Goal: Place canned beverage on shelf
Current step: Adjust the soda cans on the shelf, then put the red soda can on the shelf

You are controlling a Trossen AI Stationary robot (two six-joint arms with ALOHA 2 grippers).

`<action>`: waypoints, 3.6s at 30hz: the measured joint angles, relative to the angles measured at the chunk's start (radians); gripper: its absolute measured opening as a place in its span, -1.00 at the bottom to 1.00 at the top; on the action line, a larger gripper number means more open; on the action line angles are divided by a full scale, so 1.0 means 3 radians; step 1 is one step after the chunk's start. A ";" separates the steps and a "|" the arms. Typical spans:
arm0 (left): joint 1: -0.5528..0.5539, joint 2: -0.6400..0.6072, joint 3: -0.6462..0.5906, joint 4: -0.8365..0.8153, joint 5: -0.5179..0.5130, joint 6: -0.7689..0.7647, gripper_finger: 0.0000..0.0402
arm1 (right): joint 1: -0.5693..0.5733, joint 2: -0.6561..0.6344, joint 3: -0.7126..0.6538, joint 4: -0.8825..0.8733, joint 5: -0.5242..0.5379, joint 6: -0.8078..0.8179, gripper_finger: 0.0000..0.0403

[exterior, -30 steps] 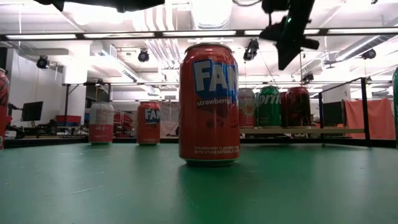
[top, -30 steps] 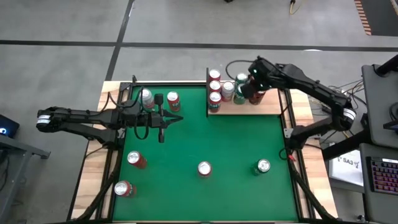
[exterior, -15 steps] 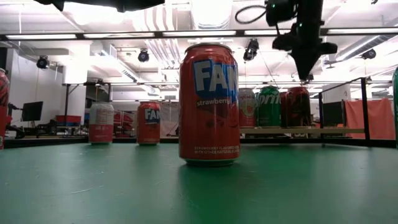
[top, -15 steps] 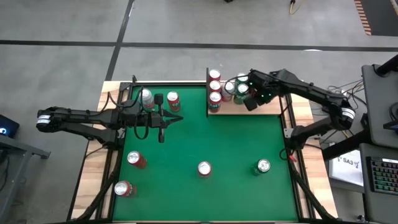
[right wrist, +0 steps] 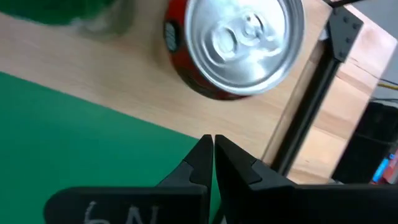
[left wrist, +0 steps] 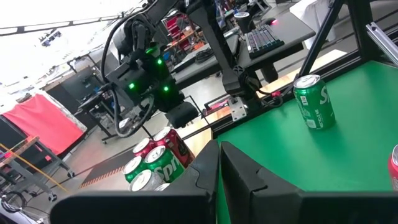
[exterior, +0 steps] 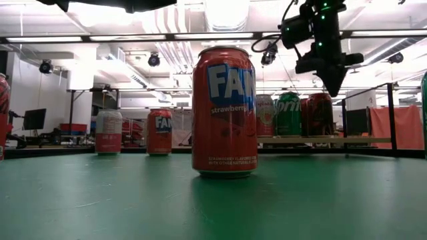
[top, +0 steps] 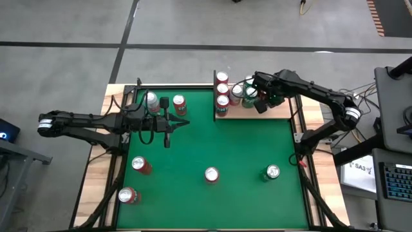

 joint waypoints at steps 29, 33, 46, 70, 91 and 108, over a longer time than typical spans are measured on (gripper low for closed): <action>0.0001 0.0000 0.0000 0.0000 0.0000 0.0000 -1.00 | -0.0299 -0.0014 0.0001 0.0306 0.0463 -0.0197 -0.96; 0.0001 0.0000 0.0000 0.0000 0.0000 0.0000 -1.00 | -0.0299 -0.0014 0.0001 0.0365 0.0455 -0.0198 -0.96; 0.0000 0.0000 0.0000 0.0000 0.0000 0.0000 -1.00 | -0.0298 -0.0014 0.0003 0.0458 0.0432 -0.0197 -0.96; -0.0032 0.0000 0.0000 0.0001 0.0004 -0.0142 -1.00 | 0.0383 -0.0532 0.0251 0.0553 0.0477 -0.0090 -0.96; -0.0907 0.0759 0.0009 0.0414 -0.0013 -0.1656 -1.00 | 0.2691 -0.0719 0.0242 0.1168 0.0991 -0.0019 -0.96; -0.1559 0.1409 0.0009 0.0822 -0.0728 -0.2349 -1.00 | 0.3209 -0.0512 0.0235 0.1555 0.0882 -0.0268 -0.95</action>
